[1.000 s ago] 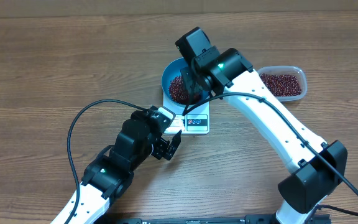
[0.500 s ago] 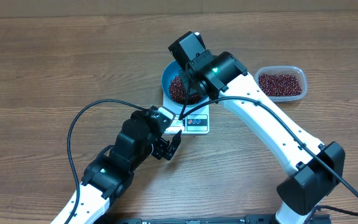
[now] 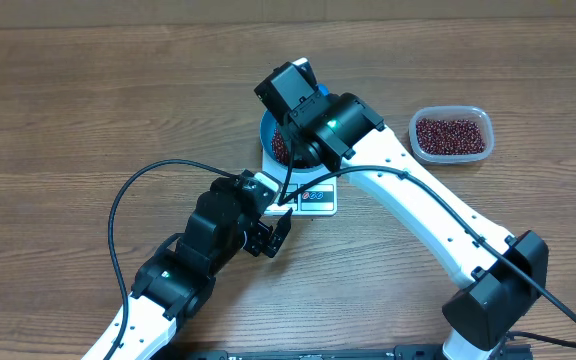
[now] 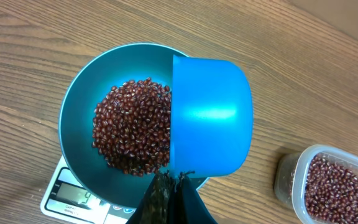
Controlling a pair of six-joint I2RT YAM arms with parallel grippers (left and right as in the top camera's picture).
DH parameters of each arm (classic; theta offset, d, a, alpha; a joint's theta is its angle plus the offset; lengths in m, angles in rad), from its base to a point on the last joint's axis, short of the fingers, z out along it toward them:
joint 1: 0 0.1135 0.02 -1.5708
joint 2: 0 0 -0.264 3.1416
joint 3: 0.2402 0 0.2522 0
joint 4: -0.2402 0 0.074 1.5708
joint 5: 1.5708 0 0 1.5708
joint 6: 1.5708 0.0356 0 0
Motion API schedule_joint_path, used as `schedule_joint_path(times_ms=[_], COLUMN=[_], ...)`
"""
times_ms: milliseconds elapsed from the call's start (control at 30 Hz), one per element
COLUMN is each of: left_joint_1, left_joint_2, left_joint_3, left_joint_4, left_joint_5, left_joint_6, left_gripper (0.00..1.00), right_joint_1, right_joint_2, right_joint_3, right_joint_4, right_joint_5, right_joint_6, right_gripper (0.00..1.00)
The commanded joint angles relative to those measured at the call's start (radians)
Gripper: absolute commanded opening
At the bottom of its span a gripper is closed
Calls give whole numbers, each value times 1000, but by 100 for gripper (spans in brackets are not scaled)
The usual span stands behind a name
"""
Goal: Scoop item into bowl and weigh 150g on scale
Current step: 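Tilt the scoop with the right gripper to pour beans into the bowl, then move the empty scoop back right toward the bean tub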
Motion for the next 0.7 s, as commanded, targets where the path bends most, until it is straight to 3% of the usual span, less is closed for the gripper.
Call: schedule_joint_path(times_ms=[0,267,433,667], left_joint_1=[7,7,7,7], left_joint_2=[5,5,5,5], left_joint_3=[-1,-1,-1,-1], left_joint_4=[3,3,3,3], left_joint_5=[-10,-10,-10,-10], left_joint_6=[12,12,12,12], left_gripper=[100,100,100,100], right_joint_1=[3,-38,-169,-428], right_joint_2=[-15,-113,-134,-133], right_joint_3=[37,37,36,31], right_joint_4=[4,-17,-121,-186], right_joint_5=[33,145,243,73], right_joint_6=[10,70,140,140], right_gripper=[4,4,4,4])
